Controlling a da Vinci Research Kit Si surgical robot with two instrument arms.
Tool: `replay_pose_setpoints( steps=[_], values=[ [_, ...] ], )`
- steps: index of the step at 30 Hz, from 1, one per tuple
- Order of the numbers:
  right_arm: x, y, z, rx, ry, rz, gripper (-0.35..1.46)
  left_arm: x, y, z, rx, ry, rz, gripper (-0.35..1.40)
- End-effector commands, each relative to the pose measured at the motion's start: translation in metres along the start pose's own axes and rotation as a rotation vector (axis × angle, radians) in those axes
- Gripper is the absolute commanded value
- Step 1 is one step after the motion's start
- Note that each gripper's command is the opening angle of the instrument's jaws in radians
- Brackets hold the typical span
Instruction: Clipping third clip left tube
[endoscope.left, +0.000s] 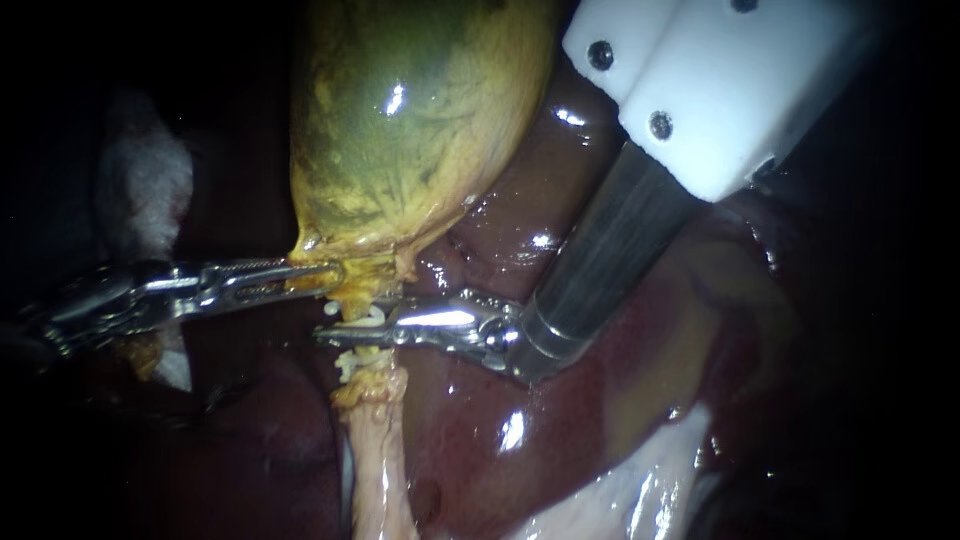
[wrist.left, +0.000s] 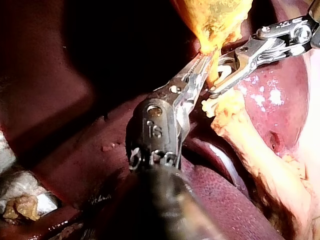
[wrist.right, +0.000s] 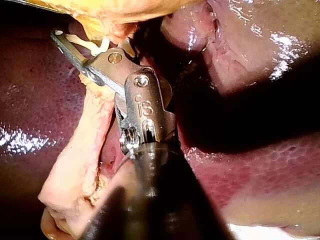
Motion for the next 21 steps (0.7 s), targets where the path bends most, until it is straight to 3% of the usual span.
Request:
replay_pose_setpoints(
  steps=[1, 17, 21],
  values=[
    [0.0000, 0.0000, 0.0000, 0.000, 0.001, -0.001, 0.44, 0.0000, 0.0000, 0.0000, 0.000, 0.000, 0.000, -0.35],
    [-0.0003, 0.0000, -0.0003, -0.002, -0.001, 0.033, 0.07, 0.0000, 0.0000, -0.0001, -0.001, 0.000, 0.000, -0.35],
    [-0.0003, 0.0000, -0.0003, -0.002, -0.001, 0.033, 0.05, 0.0000, 0.0000, -0.0001, -0.001, 0.000, 0.000, -0.35]
  ],
)
